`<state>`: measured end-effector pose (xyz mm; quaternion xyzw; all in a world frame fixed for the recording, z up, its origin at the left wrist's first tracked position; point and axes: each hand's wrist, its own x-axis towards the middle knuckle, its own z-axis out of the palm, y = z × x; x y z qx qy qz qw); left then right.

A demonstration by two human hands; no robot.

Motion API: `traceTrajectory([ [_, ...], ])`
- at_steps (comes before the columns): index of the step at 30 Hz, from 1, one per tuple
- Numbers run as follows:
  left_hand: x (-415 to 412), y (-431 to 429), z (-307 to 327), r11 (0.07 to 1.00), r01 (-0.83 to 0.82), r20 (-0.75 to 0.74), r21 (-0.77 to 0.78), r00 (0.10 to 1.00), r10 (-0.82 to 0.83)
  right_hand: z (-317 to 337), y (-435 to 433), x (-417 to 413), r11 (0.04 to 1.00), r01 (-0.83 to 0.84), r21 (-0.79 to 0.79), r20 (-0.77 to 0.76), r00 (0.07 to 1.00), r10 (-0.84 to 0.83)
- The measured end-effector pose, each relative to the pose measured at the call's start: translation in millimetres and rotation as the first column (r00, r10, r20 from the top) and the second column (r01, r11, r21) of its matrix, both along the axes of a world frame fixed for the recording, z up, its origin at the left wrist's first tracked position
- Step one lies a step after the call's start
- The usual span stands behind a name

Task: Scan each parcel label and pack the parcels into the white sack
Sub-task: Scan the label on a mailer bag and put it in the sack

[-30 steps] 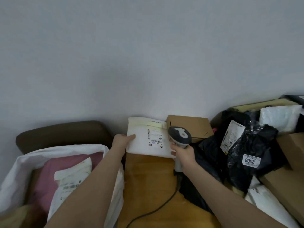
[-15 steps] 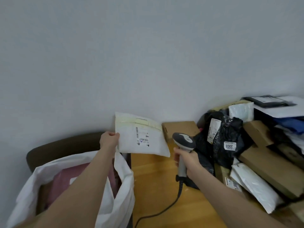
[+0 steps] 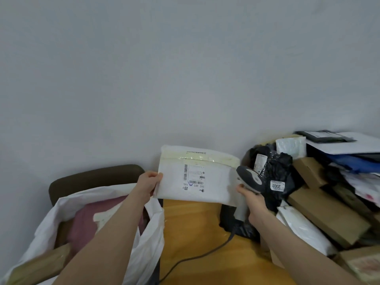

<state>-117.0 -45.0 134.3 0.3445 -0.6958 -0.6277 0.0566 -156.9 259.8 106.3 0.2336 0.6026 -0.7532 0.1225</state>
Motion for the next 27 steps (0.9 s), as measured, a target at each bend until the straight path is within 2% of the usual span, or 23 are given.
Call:
traceTrajectory([
  [5, 8, 33, -8, 0.996, 0.080, 0.029, 0.036, 0.996, -0.081, -13, 38, 10, 1.000, 0.000, -0.030, 0.070, 0.998, 0.002],
  [8, 15, 44, -8, 0.959, 0.203, 0.040, 0.199, 0.976, -0.215, -18, 52, 17, 1.000, 0.009, -0.012, 0.080, 0.997, -0.008],
  [10, 20, 50, -8, 0.944, 0.262, 0.117, 0.199, 0.950, -0.289, -20, 59, 21, 1.000, 0.010, -0.007, 0.094, 0.996, -0.009],
  [12, 24, 56, -12, 0.964, 0.233, 0.171, 0.125, 0.952, -0.252, -22, 64, 24, 1.000, 0.014, -0.008, 0.100, 0.995, -0.014],
  [15, 26, 67, -23, 0.990, 0.135, 0.169, 0.039, 0.976, -0.140, -20, 63, 33, 0.998, 0.013, 0.067, 0.057, 0.998, -0.016],
  [18, 29, 80, -29, 0.995, 0.071, 0.109, 0.072, 0.991, -0.078, -15, 50, 55, 0.986, -0.051, 0.159, -0.005, 0.999, 0.053],
  [22, 35, 86, -32, 0.994, 0.029, 0.049, 0.102, 0.998, -0.034, -7, 36, 91, 0.968, -0.234, 0.095, -0.023, 0.971, 0.237],
  [27, 39, 86, -36, 0.990, 0.002, 0.020, 0.144, 1.000, -0.005, 5, 28, 129, 0.932, -0.326, 0.159, -0.020, 0.943, 0.333],
])
